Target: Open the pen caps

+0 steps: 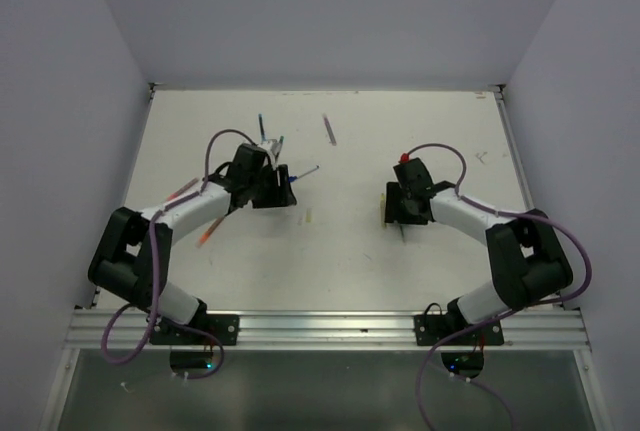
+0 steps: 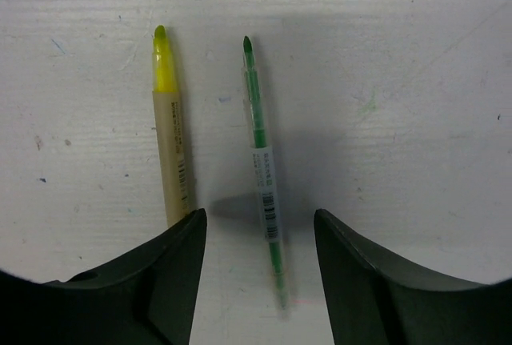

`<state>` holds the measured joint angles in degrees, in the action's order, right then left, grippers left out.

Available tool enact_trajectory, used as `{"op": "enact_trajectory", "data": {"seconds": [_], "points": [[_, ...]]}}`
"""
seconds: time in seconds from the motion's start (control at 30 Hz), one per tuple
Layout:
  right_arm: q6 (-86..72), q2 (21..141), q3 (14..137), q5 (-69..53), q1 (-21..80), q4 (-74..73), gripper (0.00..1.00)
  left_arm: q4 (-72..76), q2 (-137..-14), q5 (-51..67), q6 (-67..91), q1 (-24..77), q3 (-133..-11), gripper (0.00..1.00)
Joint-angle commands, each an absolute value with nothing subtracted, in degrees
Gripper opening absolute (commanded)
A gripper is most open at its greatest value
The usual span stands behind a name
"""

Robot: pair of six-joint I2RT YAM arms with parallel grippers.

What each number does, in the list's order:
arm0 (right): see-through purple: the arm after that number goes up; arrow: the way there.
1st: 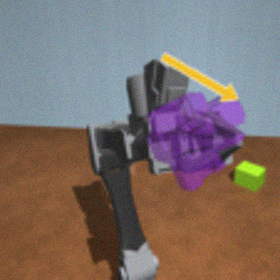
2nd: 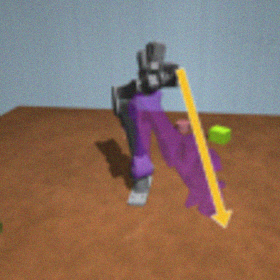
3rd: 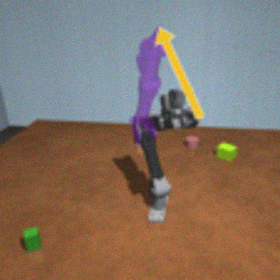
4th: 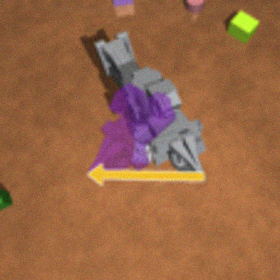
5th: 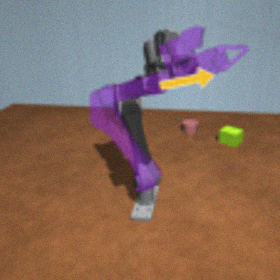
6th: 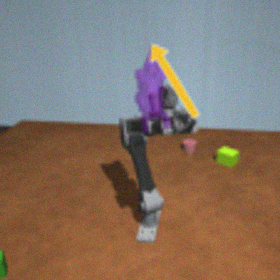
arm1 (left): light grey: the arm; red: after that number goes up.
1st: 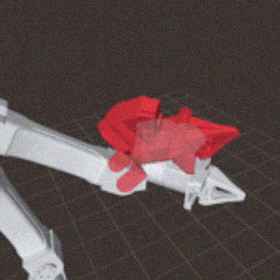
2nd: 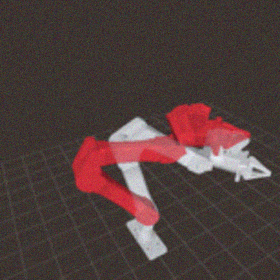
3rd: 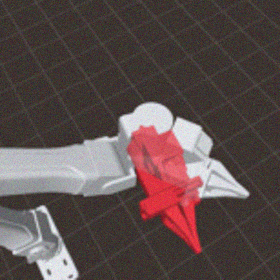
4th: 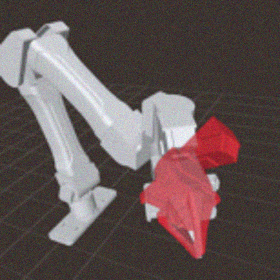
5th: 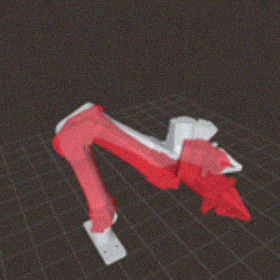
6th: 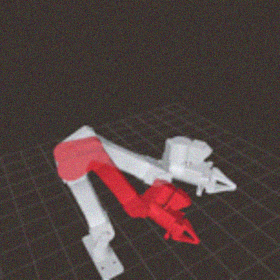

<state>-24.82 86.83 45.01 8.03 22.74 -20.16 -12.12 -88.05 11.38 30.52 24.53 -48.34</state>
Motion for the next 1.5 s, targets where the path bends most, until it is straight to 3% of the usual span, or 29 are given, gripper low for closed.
{"op": "enact_trajectory", "data": {"seconds": [0.0,0.23,0.4,0.63,0.83,1.47], "points": [[-23.6,82.7,48.8,10.1,22.4,-23.4,0.63,-14.3,-83.6,4.8,23.4,24.7,-56.2,0.64],[-22.5,78.8,53.3,4.8,22.4,-26.1,0.68,-18.1,-89.6,2.7,7.8,24.4,-70.2,0.65],[-22.6,75.0,53.5,-4.2,22.7,-26.0,0.68,-12.6,-89.9,3.9,0.4,24.4,-69.1,0.63],[-21.1,69.6,50.6,-9.8,22.8,-25.6,0.68,-19.5,-96.4,5.1,-5.8,23.3,-74.4,0.64],[-22.0,66.7,47.7,-15.1,22.9,-23.5,0.68,-19.9,-100.4,10.9,-7.6,21.9,-74.4,0.64],[-21.6,62.2,43.8,-17.6,23.4,-21.3,0.67,-11.0,-109.2,12.0,-10.3,21.9,-69.1,0.61]]}}
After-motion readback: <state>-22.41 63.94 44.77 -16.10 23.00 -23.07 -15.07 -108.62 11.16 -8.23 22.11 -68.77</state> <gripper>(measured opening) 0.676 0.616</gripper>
